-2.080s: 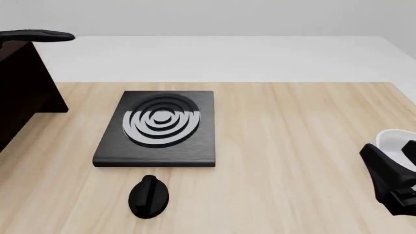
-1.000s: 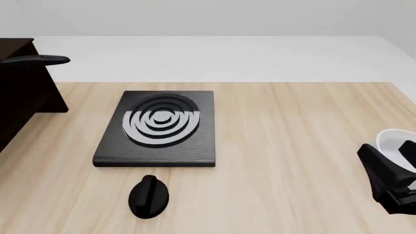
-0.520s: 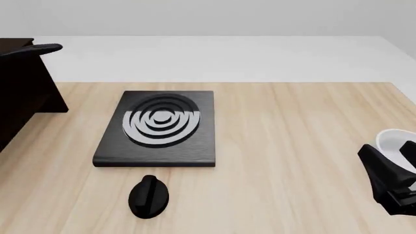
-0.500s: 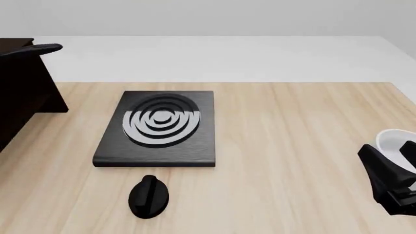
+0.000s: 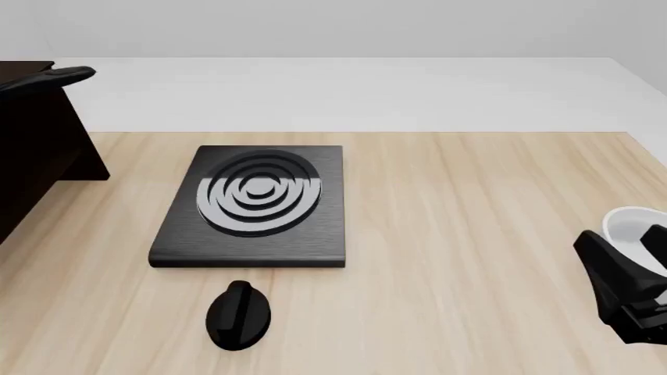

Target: Put the frying pan on the cabinet shelf.

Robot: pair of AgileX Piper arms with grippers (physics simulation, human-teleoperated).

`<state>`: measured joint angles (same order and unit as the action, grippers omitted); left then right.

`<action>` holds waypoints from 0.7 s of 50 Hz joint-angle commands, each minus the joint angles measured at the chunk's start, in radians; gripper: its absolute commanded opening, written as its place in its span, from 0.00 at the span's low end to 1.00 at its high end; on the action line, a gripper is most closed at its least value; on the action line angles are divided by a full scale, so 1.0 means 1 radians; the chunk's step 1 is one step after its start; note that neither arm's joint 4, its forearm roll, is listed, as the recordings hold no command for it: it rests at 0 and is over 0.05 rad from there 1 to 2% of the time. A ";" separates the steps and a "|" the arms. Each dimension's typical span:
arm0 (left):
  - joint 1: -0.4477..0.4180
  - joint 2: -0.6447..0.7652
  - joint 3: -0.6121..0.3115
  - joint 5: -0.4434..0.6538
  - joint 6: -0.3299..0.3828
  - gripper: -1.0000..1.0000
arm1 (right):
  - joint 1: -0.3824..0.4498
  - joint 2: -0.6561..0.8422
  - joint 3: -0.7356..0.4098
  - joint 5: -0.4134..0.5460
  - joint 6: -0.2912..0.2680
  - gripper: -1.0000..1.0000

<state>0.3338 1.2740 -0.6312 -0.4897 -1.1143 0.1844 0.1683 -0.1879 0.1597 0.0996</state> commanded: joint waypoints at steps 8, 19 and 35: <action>-0.036 -0.087 0.093 -0.025 0.026 1.00 | 0.001 0.009 0.001 -0.008 0.002 1.00; -0.074 -0.174 0.168 -0.021 0.044 1.00 | 0.000 0.006 0.000 -0.004 0.002 1.00; -0.153 -0.363 0.208 0.123 0.129 1.00 | -0.001 0.003 0.000 -0.002 0.000 1.00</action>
<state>0.2226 1.0089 -0.4483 -0.4418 -1.0393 0.1843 0.1734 -0.1837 0.1518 0.0996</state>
